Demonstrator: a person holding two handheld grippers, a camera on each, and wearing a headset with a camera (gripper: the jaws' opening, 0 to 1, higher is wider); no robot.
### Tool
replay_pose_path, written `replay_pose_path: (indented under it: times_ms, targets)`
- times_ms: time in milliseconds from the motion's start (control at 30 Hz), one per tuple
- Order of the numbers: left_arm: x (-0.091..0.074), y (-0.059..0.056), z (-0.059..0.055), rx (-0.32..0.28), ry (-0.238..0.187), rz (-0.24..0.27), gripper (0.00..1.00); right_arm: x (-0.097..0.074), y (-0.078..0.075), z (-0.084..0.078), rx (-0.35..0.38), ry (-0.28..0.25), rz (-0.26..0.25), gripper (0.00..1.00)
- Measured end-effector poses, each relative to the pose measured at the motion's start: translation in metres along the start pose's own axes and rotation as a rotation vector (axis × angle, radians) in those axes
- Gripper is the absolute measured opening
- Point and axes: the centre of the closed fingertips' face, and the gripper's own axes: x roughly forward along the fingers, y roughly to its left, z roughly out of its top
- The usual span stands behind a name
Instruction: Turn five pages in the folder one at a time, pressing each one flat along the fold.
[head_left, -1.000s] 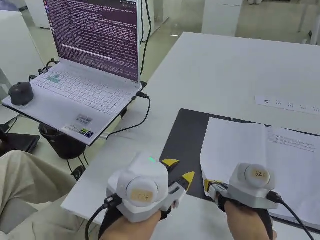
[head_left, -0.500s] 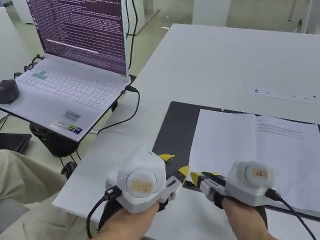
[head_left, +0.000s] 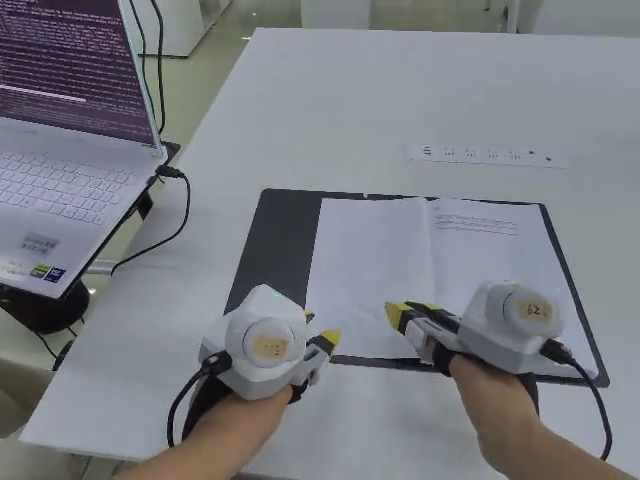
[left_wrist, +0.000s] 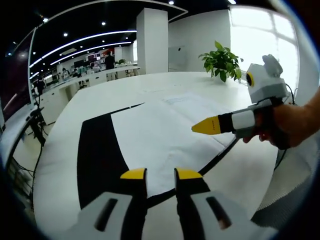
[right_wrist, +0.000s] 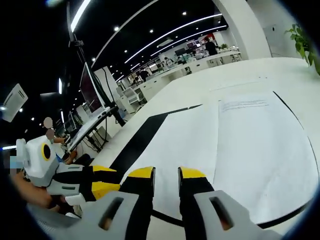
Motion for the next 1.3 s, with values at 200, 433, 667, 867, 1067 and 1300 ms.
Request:
replay_pose_path:
  times_ms: [200,433,667,867,1067,1300]
  targets:
    - [0.014,-0.003,-0.004,-0.002,0.028,-0.001,0.20,-0.010,-0.015,0.006,0.024,-0.018,-0.029,0.17]
    - [0.024,0.001,-0.015,-0.030,0.056,0.022,0.19,-0.011,-0.026,0.009,0.037,-0.016,-0.041,0.16]
    - [0.024,0.006,-0.029,-0.032,0.047,0.058,0.17,-0.004,-0.032,0.014,0.026,-0.011,-0.027,0.15]
    - [0.024,0.006,-0.029,-0.036,0.014,0.064,0.17,0.007,-0.038,0.019,0.007,-0.002,-0.013,0.14]
    - [0.025,0.007,-0.030,-0.032,0.006,0.064,0.17,0.021,-0.048,0.020,-0.021,0.021,-0.006,0.11]
    - [0.025,0.007,-0.030,-0.029,0.003,0.061,0.18,0.033,-0.056,0.021,-0.039,0.042,-0.007,0.04]
